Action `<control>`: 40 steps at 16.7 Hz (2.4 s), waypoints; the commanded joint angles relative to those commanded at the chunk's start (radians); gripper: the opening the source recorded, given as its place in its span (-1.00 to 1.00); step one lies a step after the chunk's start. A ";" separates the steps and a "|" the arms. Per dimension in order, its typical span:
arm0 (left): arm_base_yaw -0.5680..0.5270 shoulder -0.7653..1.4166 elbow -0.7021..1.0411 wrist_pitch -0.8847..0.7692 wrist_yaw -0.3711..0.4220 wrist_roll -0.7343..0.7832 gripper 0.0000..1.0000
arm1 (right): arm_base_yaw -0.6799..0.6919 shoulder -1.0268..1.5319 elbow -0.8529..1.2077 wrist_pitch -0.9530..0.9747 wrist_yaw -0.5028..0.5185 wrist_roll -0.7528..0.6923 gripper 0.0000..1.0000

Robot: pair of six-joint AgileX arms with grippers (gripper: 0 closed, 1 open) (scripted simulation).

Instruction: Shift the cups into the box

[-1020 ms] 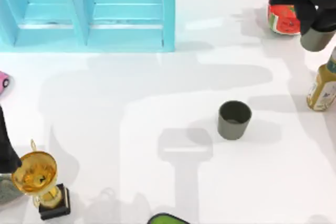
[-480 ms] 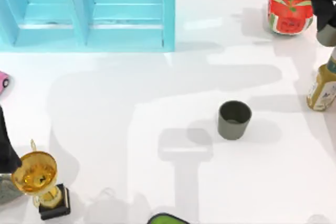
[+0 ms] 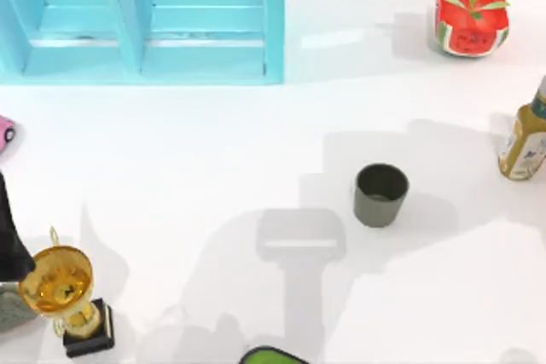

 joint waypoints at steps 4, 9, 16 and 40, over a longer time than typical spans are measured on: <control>0.000 0.000 0.000 0.000 0.000 0.000 1.00 | -0.152 -0.209 -0.305 -0.065 -0.012 -0.256 -1.00; 0.000 0.000 0.000 0.000 0.000 0.000 1.00 | -0.195 -0.396 -0.529 -0.156 -0.038 -0.479 -1.00; 0.000 0.000 0.000 0.000 0.000 0.000 1.00 | -0.192 -0.409 -0.549 -0.161 -0.040 -0.497 -1.00; 0.000 0.000 0.000 0.000 0.000 0.000 1.00 | -0.218 -0.391 -0.783 0.092 -0.040 -0.519 0.66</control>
